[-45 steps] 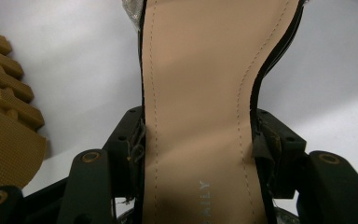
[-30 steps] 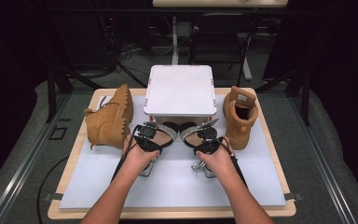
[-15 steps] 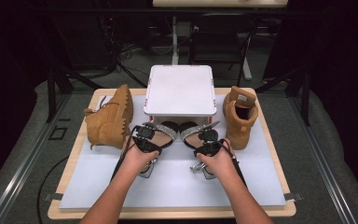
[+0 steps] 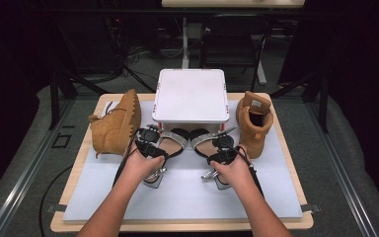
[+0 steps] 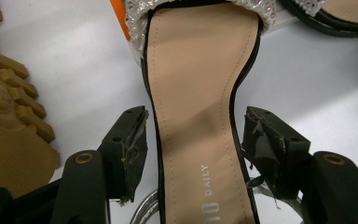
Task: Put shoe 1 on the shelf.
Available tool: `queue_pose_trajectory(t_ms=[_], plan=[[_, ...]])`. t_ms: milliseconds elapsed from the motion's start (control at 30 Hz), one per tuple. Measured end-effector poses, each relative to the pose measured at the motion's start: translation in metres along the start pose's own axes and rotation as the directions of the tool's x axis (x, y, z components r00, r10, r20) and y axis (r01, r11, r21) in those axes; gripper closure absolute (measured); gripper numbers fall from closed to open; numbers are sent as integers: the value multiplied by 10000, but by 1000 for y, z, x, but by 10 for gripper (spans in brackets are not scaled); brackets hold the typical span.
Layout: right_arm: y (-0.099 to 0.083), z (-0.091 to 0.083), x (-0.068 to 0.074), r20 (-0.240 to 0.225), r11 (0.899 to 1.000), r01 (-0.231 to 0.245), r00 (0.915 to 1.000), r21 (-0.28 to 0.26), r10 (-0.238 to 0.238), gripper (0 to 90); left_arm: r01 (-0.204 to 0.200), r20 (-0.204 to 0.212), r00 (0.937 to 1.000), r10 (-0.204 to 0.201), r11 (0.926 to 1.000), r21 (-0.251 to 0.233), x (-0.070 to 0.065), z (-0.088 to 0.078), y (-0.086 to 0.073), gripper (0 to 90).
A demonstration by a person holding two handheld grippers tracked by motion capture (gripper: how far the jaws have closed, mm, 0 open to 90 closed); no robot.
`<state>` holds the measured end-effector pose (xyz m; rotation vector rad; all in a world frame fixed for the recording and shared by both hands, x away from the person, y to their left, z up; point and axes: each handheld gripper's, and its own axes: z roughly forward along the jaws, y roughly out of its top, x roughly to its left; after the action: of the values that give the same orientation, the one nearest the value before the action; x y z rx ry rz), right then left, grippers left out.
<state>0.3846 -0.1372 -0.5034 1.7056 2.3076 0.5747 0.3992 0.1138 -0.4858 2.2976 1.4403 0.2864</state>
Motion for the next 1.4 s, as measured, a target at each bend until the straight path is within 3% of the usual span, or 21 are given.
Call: queue_pose_trajectory(t_ms=[233, 433, 467, 700, 833, 967, 1067, 1200, 1400], plan=[[3, -21, -1, -69, 9974, 113, 9999, -706, -118, 426, -166, 179, 9997, 166, 9999, -20, 3, -7, -4, 408], [-2, -34, -2, -105, 9943, 453, 9989, -965, -465, 414, -265, 315, 9991, 271, 9995, -183, 9, -18, -12, 410], [-6, -41, -2, -111, 9911, 732, 9971, -1113, -749, 412, -273, 372, 9989, 284, 9992, -281, 11, -23, -15, 411], [-23, -63, -6, -127, 9735, 1479, 9882, -1746, -1524, 409, -332, 755, 9964, 381, 9974, -645, 18, -41, -31, 412], [-34, -74, -8, 91, 9617, 1850, 9823, -2022, -1871, 430, -525, 1185, 9910, 621, 9952, -825, 18, -52, -44, 422], [-45, -79, -11, 180, 9584, 1987, 9798, -2047, -1993, 465, -627, 1172, 9905, 723, 9945, -840, 19, -55, -53, 422], [-54, -79, -12, -242, 9544, 2075, 9757, -2145, -2176, 481, -672, 1289, 9885, 792, 9932, -947, 22, -58, -65, 422], [-65, -77, -15, -396, 9461, 2228, 9704, -2350, -2384, 485, -872, 1283, 9866, 1006, 9906, -1057, 24, -58, -73, 421], [-78, -73, -21, -695, 9529, 2094, 9709, -2196, -2293, 438, -1015, 1510, 9815, 1176, 9887, -1100, 21, -56, -83, 396]])
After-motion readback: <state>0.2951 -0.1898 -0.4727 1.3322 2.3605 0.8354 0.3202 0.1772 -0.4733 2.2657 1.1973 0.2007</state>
